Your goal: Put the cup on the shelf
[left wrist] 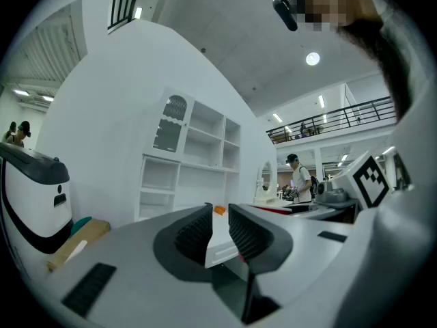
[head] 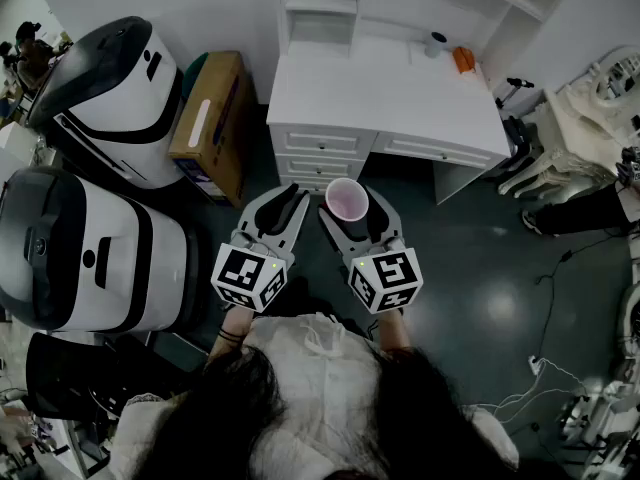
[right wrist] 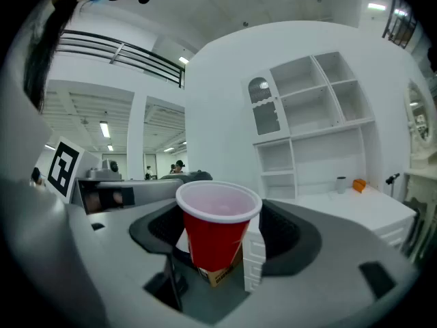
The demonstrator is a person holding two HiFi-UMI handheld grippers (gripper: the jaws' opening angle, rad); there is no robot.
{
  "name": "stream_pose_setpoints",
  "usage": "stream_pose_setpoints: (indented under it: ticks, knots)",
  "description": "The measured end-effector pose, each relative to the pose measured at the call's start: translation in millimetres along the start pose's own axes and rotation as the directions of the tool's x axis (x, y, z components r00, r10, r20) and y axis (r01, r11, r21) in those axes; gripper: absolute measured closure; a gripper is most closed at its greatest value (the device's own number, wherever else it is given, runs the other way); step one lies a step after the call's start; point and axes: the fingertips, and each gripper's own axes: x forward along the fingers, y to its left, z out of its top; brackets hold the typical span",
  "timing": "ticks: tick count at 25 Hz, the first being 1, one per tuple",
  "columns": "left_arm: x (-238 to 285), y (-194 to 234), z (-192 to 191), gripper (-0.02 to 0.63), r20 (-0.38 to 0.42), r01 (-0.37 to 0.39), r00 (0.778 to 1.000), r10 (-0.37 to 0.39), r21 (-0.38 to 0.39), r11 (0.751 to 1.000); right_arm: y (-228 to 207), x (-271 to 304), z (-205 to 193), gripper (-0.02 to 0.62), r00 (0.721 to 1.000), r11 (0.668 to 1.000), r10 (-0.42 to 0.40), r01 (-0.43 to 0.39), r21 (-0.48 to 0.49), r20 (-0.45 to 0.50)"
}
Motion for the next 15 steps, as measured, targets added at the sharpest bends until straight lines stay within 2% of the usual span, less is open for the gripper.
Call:
stream_pose_setpoints:
  ticks: [15]
  knots:
    - [-3.3,-4.1,-9.5,0.524,-0.013,-0.065,0.998,0.065,-0.018,0.998,-8.9,-11.5,-5.4,0.252,1.000,1.000,0.013,-0.014,-0.024,-0.022]
